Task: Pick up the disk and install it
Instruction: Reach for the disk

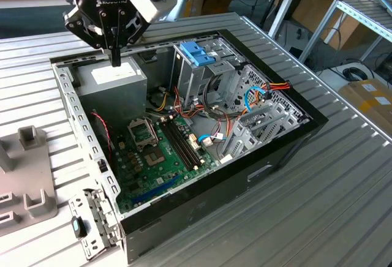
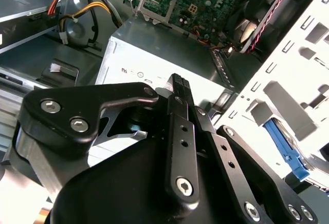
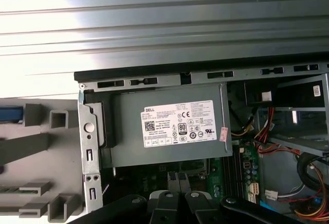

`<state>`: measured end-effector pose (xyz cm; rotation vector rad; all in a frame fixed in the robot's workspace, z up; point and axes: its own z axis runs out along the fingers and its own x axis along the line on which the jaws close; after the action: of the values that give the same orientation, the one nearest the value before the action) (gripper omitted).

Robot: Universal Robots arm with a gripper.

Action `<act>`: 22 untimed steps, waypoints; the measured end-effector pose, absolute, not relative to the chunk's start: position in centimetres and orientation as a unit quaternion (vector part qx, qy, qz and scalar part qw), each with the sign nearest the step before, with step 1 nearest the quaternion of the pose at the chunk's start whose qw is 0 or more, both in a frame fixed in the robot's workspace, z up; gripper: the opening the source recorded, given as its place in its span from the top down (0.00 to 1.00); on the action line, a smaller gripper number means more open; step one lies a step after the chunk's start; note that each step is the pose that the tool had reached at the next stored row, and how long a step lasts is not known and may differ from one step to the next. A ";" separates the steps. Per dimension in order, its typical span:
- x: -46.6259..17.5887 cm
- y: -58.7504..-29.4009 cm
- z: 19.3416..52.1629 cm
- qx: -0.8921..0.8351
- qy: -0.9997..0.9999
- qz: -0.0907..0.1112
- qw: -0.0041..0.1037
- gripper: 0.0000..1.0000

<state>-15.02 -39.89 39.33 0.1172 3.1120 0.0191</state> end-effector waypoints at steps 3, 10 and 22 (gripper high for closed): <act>-15.1 -39.9 39.3 0.038 0.999 0.006 0.014 0.89; -15.2 -39.9 39.3 0.038 0.999 0.004 0.014 0.89; -15.5 -39.9 39.3 0.038 0.999 0.001 0.014 0.89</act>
<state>-15.46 -39.89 39.34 0.1170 3.1118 0.0028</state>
